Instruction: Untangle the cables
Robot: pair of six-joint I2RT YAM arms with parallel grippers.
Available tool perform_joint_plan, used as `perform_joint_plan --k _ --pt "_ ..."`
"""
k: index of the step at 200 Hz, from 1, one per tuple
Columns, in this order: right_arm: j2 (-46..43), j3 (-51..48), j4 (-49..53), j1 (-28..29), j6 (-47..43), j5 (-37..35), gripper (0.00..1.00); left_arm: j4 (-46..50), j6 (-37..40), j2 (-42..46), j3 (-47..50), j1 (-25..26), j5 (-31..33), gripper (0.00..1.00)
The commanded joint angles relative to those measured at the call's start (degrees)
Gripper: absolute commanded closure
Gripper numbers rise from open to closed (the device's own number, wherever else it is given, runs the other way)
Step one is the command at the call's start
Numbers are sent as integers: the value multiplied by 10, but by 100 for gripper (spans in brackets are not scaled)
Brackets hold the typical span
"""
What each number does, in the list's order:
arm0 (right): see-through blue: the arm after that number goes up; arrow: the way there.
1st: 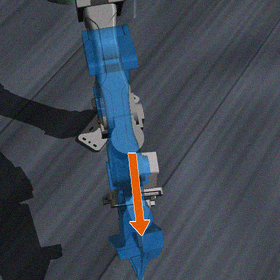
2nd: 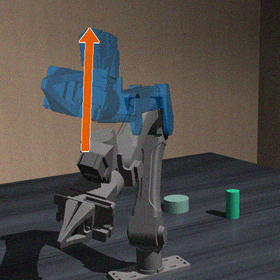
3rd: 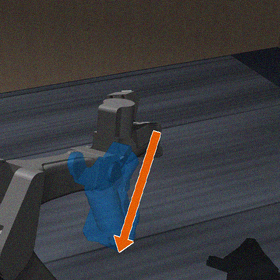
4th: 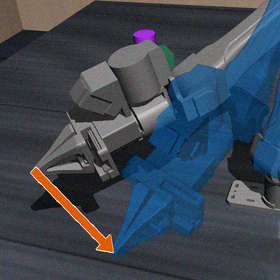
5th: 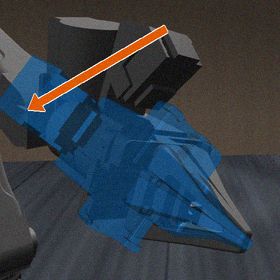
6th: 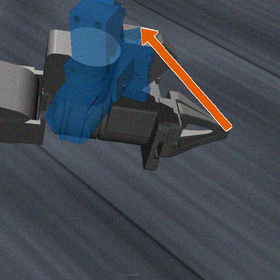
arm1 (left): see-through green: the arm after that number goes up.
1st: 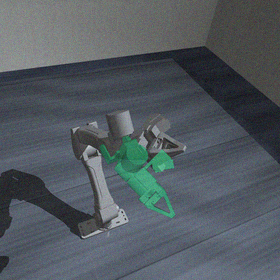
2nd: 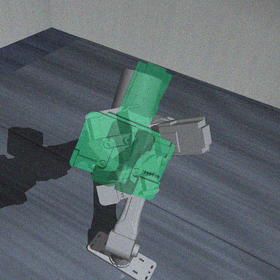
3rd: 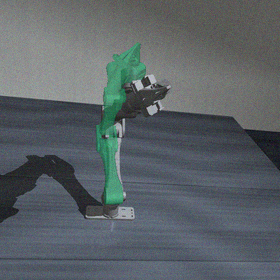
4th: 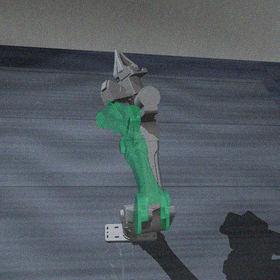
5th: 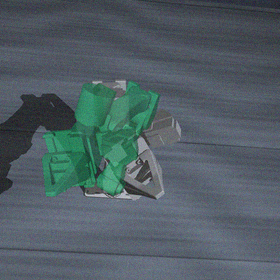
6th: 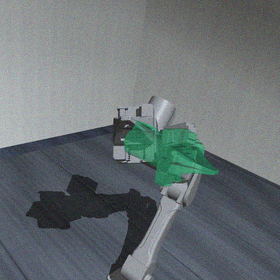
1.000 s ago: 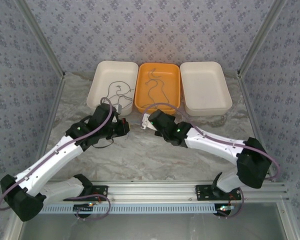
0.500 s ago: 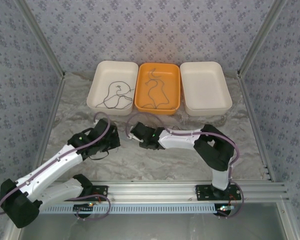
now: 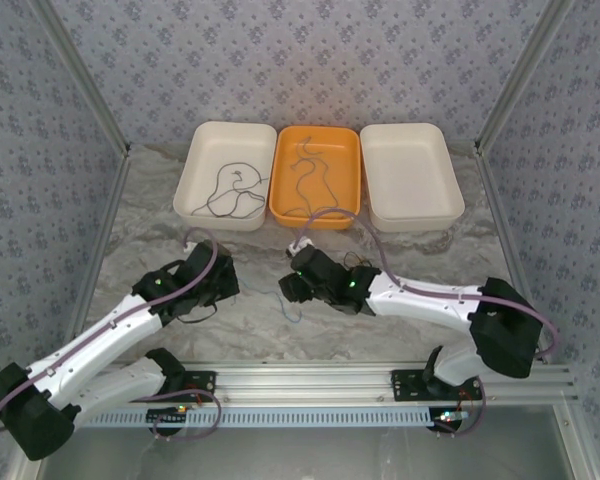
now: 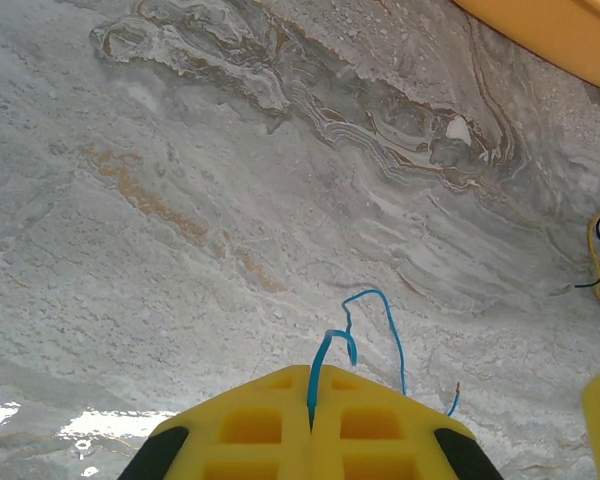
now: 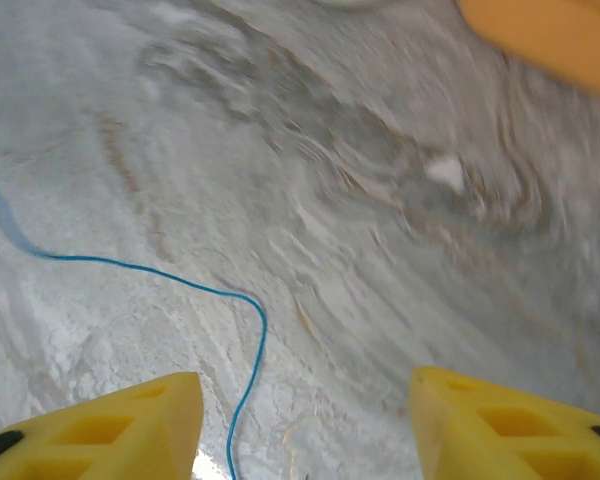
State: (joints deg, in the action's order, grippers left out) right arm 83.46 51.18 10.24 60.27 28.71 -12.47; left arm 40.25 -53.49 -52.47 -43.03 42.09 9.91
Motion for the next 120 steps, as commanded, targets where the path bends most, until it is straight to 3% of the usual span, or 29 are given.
perform_joint_plan --k 1,27,64,83,120 --pt "39 -5 48 19 240 -58 49 -3 -8 14 0 5 11 100" --pt "89 28 100 60 354 -77 51 0 -7 16 -1 6 12 100" --pt "166 93 185 95 412 -124 56 0 -6 18 -2 6 12 100" --pt "175 75 152 94 430 -114 62 3 -6 22 -4 7 12 100" --pt "193 89 174 95 442 -124 63 5 -7 32 -1 7 12 100"
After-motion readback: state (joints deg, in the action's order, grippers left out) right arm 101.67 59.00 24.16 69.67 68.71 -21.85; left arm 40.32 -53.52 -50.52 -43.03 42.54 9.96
